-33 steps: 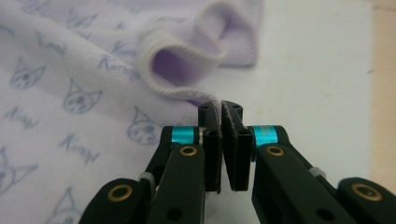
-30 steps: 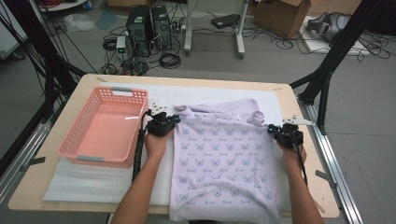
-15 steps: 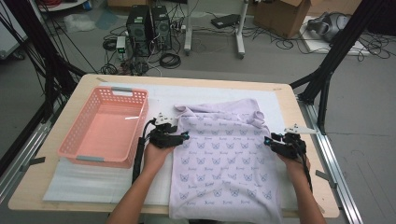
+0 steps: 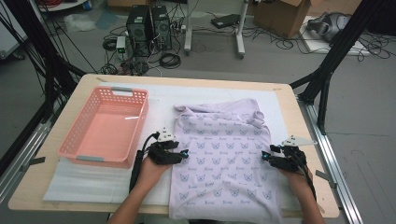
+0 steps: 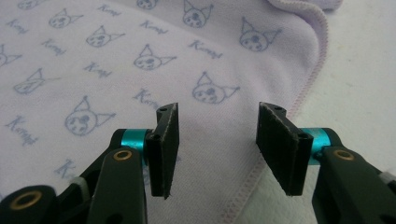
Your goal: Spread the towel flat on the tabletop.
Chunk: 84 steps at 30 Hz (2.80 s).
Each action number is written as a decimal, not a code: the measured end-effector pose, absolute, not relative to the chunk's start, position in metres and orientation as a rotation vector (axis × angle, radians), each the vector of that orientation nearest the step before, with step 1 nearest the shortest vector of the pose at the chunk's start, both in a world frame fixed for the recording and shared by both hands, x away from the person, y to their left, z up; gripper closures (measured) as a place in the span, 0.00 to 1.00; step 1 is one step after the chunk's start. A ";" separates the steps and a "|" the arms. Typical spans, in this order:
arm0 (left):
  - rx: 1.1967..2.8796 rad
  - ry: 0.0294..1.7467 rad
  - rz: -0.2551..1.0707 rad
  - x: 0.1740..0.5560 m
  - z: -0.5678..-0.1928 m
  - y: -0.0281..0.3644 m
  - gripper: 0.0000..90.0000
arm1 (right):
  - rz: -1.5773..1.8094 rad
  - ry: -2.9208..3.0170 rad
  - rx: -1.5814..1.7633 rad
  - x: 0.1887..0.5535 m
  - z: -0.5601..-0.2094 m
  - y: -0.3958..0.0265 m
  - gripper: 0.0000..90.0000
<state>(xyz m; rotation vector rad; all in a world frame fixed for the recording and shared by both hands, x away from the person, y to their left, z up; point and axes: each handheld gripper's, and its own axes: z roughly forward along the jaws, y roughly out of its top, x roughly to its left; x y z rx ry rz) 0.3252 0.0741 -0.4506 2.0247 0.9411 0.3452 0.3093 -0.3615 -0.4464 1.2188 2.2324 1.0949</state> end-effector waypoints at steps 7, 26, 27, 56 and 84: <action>2.014 0.972 0.356 0.326 -0.451 0.075 0.96 | 1.095 2.258 1.224 0.308 -0.446 -0.363 0.52; 1.731 1.295 0.430 0.376 -0.444 0.115 1.00 | 1.020 2.040 1.348 0.351 -0.446 -0.361 1.00; 1.754 1.243 0.412 0.373 -0.443 0.112 0.99 | 1.082 2.048 1.385 0.352 -0.447 -0.365 0.99; 1.851 0.926 0.319 0.294 -0.447 0.082 0.49 | 1.201 2.172 1.203 0.292 -0.444 -0.364 0.70; 1.901 1.040 0.212 0.257 -0.453 0.102 0.46 | 1.088 2.222 1.196 0.246 -0.448 -0.360 0.56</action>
